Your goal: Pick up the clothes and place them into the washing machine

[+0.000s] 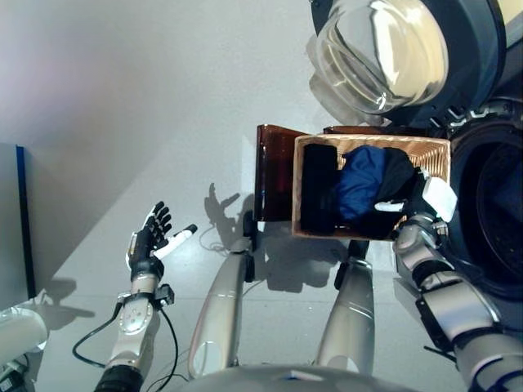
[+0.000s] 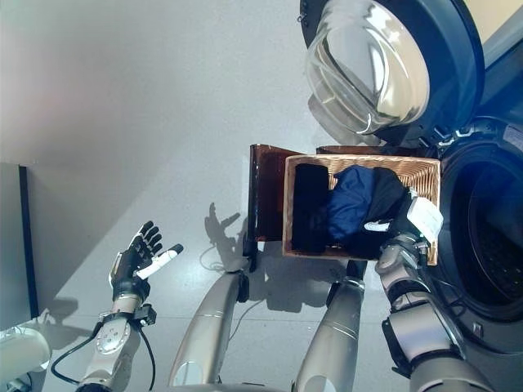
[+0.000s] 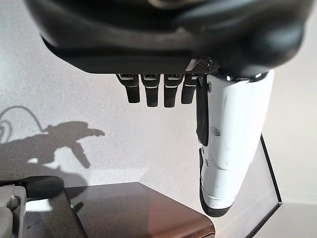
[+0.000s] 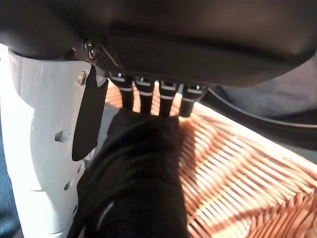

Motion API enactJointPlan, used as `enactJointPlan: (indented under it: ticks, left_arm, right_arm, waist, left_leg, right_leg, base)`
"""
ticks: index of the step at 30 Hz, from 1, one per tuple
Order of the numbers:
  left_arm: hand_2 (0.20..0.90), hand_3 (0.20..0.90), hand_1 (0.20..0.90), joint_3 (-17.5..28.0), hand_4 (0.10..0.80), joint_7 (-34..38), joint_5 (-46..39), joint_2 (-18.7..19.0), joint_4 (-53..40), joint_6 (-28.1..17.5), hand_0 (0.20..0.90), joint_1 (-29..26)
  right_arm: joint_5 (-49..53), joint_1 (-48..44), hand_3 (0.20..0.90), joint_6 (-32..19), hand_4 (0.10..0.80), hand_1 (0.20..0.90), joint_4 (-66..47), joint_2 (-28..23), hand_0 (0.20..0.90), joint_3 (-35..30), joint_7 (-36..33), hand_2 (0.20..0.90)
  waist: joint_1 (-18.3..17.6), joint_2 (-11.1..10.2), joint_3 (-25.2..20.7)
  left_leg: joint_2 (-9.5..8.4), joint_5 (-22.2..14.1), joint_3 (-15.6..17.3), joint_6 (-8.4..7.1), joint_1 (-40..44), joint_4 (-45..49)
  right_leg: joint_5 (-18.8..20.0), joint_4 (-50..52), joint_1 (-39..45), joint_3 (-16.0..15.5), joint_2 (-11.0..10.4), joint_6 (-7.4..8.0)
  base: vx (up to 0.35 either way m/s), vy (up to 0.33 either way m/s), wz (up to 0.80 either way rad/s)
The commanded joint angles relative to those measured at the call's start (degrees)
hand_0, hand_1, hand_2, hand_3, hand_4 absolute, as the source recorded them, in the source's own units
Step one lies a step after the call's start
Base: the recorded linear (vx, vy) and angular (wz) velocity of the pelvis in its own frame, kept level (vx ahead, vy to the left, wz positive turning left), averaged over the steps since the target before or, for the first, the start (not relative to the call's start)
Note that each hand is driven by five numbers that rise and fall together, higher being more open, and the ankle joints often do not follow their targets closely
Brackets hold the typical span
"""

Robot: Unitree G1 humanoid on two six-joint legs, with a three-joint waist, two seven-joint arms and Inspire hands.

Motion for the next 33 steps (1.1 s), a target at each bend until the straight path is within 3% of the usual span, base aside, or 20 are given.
enactJointPlan:
  ticks: [1,21,22,23,24,26,27,28,29,30,32,33]
  left_arm:
    - [0.9,0.9,0.9,6.2,0.8,1.4,-0.4,4.8,-6.6,-4.5,0.9,5.3]
    - [0.9,0.9,0.9,7.3,0.8,0.8,-0.8,5.8,-9.9,-4.3,0.9,6.3]
    - [0.9,0.9,0.9,7.5,0.8,0.6,-0.9,5.8,-10.0,-4.2,0.9,6.4]
    - [0.9,0.9,0.9,7.5,0.8,0.3,-1.0,5.8,-10.2,-4.2,0.9,6.7]
    - [0.9,0.9,0.9,7.6,0.8,0.2,-1.0,5.9,-10.4,-4.2,0.9,6.7]
    - [0.9,0.9,0.9,7.7,0.8,0.1,-1.0,5.8,-10.5,-4.1,0.9,6.9]
    - [0.9,0.9,0.9,7.7,0.8,0.0,-1.0,5.8,-10.6,-4.1,0.9,7.0]
    - [0.9,0.9,0.9,7.7,0.8,-0.1,-1.1,5.8,-10.6,-4.0,0.9,7.1]
    - [0.9,0.9,0.9,7.8,0.8,-0.2,-1.1,5.8,-10.7,-4.0,0.9,7.2]
    - [0.9,0.9,0.9,7.9,0.8,-0.3,-1.1,5.8,-10.7,-3.9,0.9,7.3]
    - [0.9,0.9,0.9,8.0,0.8,-0.2,-1.0,5.9,-10.6,-3.9,0.9,7.3]
    - [0.9,0.9,0.9,8.2,0.8,-0.1,-1.0,5.9,-10.6,-3.9,0.9,7.3]
  right_arm:
    - [0.9,0.1,0.9,0.1,0.8,0.9,1.2,-3.9,0.9,2.3,-2.0,0.9]
    - [-3.7,-5.3,0.9,2.3,0.8,0.9,2.4,-10.3,0.9,6.9,0.5,0.9]
    - [-3.8,-5.2,0.9,2.4,0.8,0.9,2.6,-10.4,0.9,6.9,0.6,0.9]
    - [-4.2,-5.1,0.9,2.5,0.8,0.9,2.8,-10.4,0.9,7.0,0.7,0.9]
    - [-4.5,-5.1,0.9,2.5,0.8,0.9,2.8,-10.4,0.9,7.1,0.7,0.9]
    - [-4.9,-5.1,0.9,2.5,0.8,0.9,2.8,-10.4,0.9,7.4,0.9,0.9]
    - [-5.1,-5.3,0.837,2.7,0.755,0.837,3.0,-10.3,0.837,7.7,1.0,0.837]
    - [-5.4,-5.3,0.54,2.8,0.543,0.54,3.1,-10.3,0.54,7.9,1.1,0.54]
    - [-5.6,-5.4,0.488,2.9,0.506,0.488,3.2,-10.2,0.488,8.1,1.1,0.488]
    - [-5.7,-5.4,0.378,3.0,0.427,0.378,3.4,-10.3,0.378,8.2,1.0,0.378]
    - [-5.9,-5.5,0.205,3.0,0.304,0.205,3.4,-10.3,0.205,8.4,1.0,0.205]
    - [-6.0,-5.7,0.2,3.1,0.3,0.2,3.5,-10.1,0.2,8.6,0.8,0.2]
  waist:
    - [1.2,0.7,-2.3]
    - [1.5,3.2,-1.5]
    - [1.5,3.3,-1.6]
    - [1.6,3.4,-2.0]
    - [1.5,3.5,-1.9]
    - [1.6,3.5,-2.0]
    - [1.6,3.5,-2.1]
    - [1.6,3.5,-2.1]
    - [1.6,3.5,-2.2]
    - [1.7,3.4,-2.5]
    - [1.7,3.3,-2.5]
    - [1.6,3.2,-2.5]
  left_leg:
    - [0.34,-4.3,0.2,-1.62,-0.8,4.0]
    - [0.05,-5.1,0.7,-1.04,-5.9,9.4]
    - [0.11,-5.3,0.7,-1.02,-6.2,9.9]
    - [0.18,-7.8,0.4,-1.31,-6.0,11.3]
    - [0.22,-5.7,0.6,-1.09,-7.0,11.0]
    - [0.32,-5.8,0.5,-1.17,-7.3,11.4]
    - [0.34,-5.9,0.5,-1.21,-7.5,11.7]
    - [0.41,-6.0,0.5,-1.24,-7.7,12.0]
    - [0.47,-6.0,0.6,-1.24,-7.7,12.0]
    - [0.49,-8.4,0.5,-1.5,-7.2,13.1]
    - [0.47,-8.4,0.5,-1.5,-7.3,13.2]
    - [0.44,-8.6,0.5,-1.53,-7.5,13.5]
  right_leg:
    - [7.6,-0.4,-3.0,1.9,1.3,-4.28]
    - [5.8,6.6,-9.8,5.5,1.5,-5.19]
    - [5.4,7.3,-10.3,5.6,1.5,-5.31]
    - [2.8,9.3,-10.3,5.8,1.4,-5.13]
    - [4.7,8.8,-11.1,5.8,1.6,-5.48]
    - [4.5,9.4,-11.6,5.9,1.7,-5.58]
    - [4.3,9.7,-11.9,6.1,1.7,-5.64]
    - [4.3,10.0,-12.1,6.1,1.8,-5.69]
    - [4.2,10.2,-12.3,6.2,1.8,-5.72]
    - [1.7,11.7,-12.1,6.3,1.8,-5.46]
    - [1.7,11.8,-12.2,6.3,1.8,-5.53]
    - [1.6,12.1,-12.4,6.4,1.9,-5.56]
  base:
    - [0.0,0.0,0.0]
    - [-0.019,0.009,-0.02]
    - [0.093,-0.02,0.0]
    - [0.0,0.0,0.0]
    - [-0.015,-0.007,0.05]
    - [-0.065,-0.004,0.09]
    - [-0.016,-0.017,0.05]
    - [0.0,0.0,0.0]
    - [0.095,-0.026,0.05]
    - [0.094,-0.025,0.06]
    - [0.05,-0.011,0.02]
    - [0.0,0.0,0.0]
